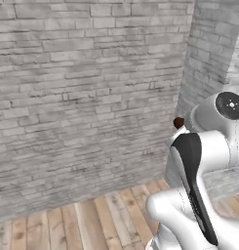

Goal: Place the beer and liquor on the top shelf of the fridge to keep them out of children's reach, and place the sweet potato on lower shelves for easy access.

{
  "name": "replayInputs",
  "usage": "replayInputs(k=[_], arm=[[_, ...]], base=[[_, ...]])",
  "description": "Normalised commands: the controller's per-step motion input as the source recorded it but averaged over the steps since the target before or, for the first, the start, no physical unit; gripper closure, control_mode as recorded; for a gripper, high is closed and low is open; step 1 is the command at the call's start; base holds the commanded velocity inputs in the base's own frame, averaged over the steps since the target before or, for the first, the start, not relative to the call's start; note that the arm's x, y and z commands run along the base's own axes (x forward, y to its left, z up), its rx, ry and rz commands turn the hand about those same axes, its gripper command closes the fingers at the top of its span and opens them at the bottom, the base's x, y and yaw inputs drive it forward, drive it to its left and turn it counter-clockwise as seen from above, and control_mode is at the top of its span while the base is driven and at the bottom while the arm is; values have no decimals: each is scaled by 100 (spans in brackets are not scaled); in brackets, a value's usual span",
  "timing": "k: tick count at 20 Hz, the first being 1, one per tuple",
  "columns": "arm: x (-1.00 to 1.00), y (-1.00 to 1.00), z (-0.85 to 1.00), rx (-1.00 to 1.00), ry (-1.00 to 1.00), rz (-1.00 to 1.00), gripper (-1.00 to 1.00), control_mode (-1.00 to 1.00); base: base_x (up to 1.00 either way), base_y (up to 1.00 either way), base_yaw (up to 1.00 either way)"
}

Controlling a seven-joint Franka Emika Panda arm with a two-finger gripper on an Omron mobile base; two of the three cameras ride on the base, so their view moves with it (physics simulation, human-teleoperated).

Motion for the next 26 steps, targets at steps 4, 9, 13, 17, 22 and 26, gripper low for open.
replayInputs(k=[4,9,13,17,22,26], arm=[[0,0,0,0,0,0,100,100],[0,0,0,0,0,0,100,100],[0,0,0,0,0,0,100,100],[0,0,0,0,0,0,100,100],[0,0,0,0,0,0,100,100],[0,0,0,0,0,0,100,100]], base=[[13,0,-65],[11,0,-73],[16,0,-77],[16,0,-77],[5,0,-73],[0,0,-67]])
